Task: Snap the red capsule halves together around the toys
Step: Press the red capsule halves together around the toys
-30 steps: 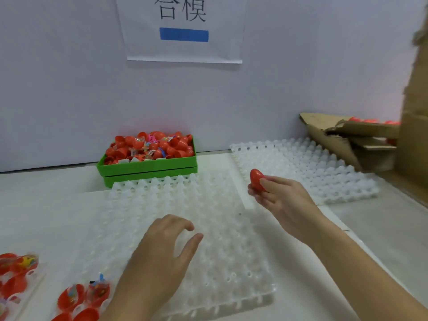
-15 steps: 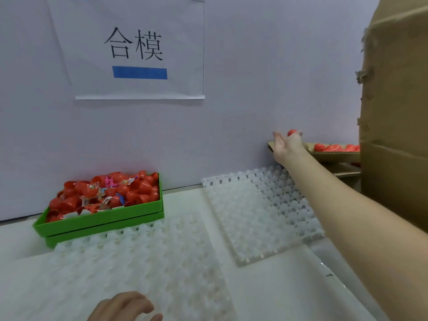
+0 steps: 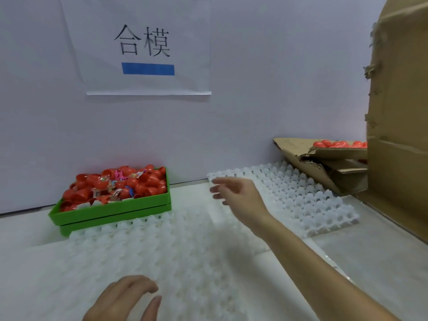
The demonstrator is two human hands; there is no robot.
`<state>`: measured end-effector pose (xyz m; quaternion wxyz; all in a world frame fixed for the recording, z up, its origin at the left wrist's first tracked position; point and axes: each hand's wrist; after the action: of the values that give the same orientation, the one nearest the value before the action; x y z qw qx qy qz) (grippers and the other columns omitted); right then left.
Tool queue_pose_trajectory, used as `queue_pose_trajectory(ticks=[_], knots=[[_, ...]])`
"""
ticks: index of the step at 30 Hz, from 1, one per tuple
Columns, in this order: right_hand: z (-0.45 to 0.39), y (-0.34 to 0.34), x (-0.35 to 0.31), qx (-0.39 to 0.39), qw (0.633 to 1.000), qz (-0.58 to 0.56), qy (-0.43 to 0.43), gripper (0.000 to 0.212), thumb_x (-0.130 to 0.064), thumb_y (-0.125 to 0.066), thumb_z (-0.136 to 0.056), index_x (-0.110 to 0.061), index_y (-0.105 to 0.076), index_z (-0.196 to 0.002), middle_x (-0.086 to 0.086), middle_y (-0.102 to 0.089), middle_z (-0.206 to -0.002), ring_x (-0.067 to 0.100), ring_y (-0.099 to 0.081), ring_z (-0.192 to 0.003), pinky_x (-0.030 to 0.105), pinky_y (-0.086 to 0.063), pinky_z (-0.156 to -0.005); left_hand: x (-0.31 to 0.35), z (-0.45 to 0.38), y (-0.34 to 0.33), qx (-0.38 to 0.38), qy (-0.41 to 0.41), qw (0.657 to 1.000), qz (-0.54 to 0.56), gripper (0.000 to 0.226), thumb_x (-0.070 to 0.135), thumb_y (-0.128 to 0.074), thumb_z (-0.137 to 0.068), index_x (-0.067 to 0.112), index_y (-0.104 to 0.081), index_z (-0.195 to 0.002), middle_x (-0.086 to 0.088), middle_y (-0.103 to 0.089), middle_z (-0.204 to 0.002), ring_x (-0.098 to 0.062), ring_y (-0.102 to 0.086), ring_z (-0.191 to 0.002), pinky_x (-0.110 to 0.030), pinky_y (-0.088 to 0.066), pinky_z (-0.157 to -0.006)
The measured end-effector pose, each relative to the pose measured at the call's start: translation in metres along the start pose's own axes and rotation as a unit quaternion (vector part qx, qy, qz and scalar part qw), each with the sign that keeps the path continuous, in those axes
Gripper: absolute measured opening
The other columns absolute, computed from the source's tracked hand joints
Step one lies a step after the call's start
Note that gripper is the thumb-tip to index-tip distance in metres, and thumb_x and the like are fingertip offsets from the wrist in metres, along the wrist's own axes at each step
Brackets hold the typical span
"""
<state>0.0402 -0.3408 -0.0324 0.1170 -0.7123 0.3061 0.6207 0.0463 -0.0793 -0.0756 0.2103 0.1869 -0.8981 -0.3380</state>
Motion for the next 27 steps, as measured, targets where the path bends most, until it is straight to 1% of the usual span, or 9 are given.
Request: queue_pose_trajectory(ticks=[2,4,7,9,12,15,19,22,27], knots=[[0.028,-0.011,-0.001,-0.094,0.984,0.138,0.065,0.027,-0.021,-0.056,-0.097,-0.028,-0.068,-0.12,-0.017,-0.068,-0.116,-0.003,-0.063,-0.105,0.018,-0.049,-0.092,0.009,0.007,0.009,-0.036,0.06,0.997,0.045,0.008,0.035,-0.063,-0.08,0.035,-0.065,-0.073,0.018,-0.064,-0.074,0.002,-0.053,-0.077,-0.014,-0.045,-0.067],[0.053,-0.011,0.001,-0.157,0.953,0.235,0.107,0.032,-0.037,-0.056,-0.097,-0.038,-0.061,-0.128,-0.028,-0.058,-0.128,-0.01,-0.05,-0.119,0.014,-0.039,-0.1,-0.003,0.009,0.021,-0.04,0.115,0.992,0.043,0.021,0.018,-0.077,-0.08,0.035,-0.066,-0.076,0.019,-0.066,-0.079,0.001,-0.058,-0.079,-0.017,-0.048,-0.067],[0.082,-0.003,0.011,-0.199,0.923,0.303,0.126,0.043,-0.063,-0.046,-0.091,-0.051,-0.051,-0.132,-0.037,-0.045,-0.136,-0.017,-0.035,-0.13,0.012,-0.027,-0.107,-0.012,0.013,0.04,-0.044,0.192,0.98,0.036,0.025,0.024,-0.071,-0.086,0.044,-0.058,-0.08,0.027,-0.063,-0.088,0.0,-0.061,-0.089,-0.028,-0.052,-0.079],[0.098,0.0,0.022,-0.218,0.914,0.319,0.126,0.05,-0.074,-0.038,-0.083,-0.057,-0.05,-0.128,-0.041,-0.04,-0.138,-0.019,-0.029,-0.133,0.015,-0.025,-0.11,-0.023,0.016,0.053,-0.026,0.227,0.973,0.032,0.025,0.027,-0.066,-0.089,0.046,-0.056,-0.076,0.027,-0.064,-0.084,0.003,-0.06,-0.086,-0.023,-0.051,-0.078],[0.107,-0.007,0.032,-0.209,0.925,0.284,0.145,0.042,-0.061,-0.045,-0.083,-0.047,-0.063,-0.119,-0.026,-0.048,-0.14,-0.009,-0.032,-0.138,0.022,-0.027,-0.113,-0.042,0.018,0.076,-0.02,0.266,0.964,0.009,0.032,0.017,-0.065,-0.089,0.04,-0.059,-0.067,0.02,-0.065,-0.069,0.0,-0.06,-0.071,-0.007,-0.042,-0.06],[0.106,-0.012,0.036,-0.173,0.938,0.245,0.172,0.033,-0.045,-0.052,-0.083,-0.037,-0.071,-0.107,-0.015,-0.06,-0.13,0.005,-0.046,-0.133,0.028,-0.033,-0.107,-0.054,0.024,0.096,-0.062,0.323,0.944,-0.015,0.028,0.02,-0.063,-0.092,0.036,-0.064,-0.069,0.013,-0.064,-0.065,-0.008,-0.056,-0.067,-0.01,-0.038,-0.055],[0.104,-0.013,0.044,-0.152,0.939,0.235,0.198,0.017,-0.048,-0.054,-0.093,-0.045,-0.068,-0.102,-0.014,-0.064,-0.123,0.01,-0.053,-0.127,0.032,-0.037,-0.104,-0.058,0.03,0.115,-0.148,0.353,0.924,-0.008,0.019,0.029,-0.063,-0.092,0.031,-0.069,-0.075,0.004,-0.064,-0.065,-0.006,-0.055,-0.061,-0.012,-0.043,-0.051],[0.102,-0.013,0.049,-0.153,0.941,0.228,0.195,0.012,-0.052,-0.052,-0.094,-0.054,-0.062,-0.101,-0.019,-0.062,-0.122,0.008,-0.052,-0.127,0.03,-0.04,-0.104,-0.046,0.029,0.12,-0.244,0.365,0.898,-0.022,0.018,0.051,-0.066,-0.083,0.034,-0.065,-0.079,0.01,-0.058,-0.081,-0.006,-0.055,-0.069,-0.013,-0.041,-0.055],[0.101,-0.012,0.052,-0.158,0.939,0.23,0.201,0.023,-0.064,-0.043,-0.086,-0.058,-0.061,-0.099,-0.028,-0.058,-0.121,0.003,-0.051,-0.126,0.027,-0.04,-0.103,-0.025,0.028,0.112,-0.35,0.358,0.855,-0.137,0.047,0.071,-0.069,-0.067,0.036,-0.051,-0.094,0.019,-0.036,-0.097,-0.005,-0.039,-0.098,-0.021,-0.037,-0.073]])
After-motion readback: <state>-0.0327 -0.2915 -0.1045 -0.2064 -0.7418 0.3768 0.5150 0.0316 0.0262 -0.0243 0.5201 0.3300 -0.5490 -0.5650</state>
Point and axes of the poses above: each hand's wrist, its own z-axis away from the middle knuckle, its own y-axis out of the back of the hand, x = y × z
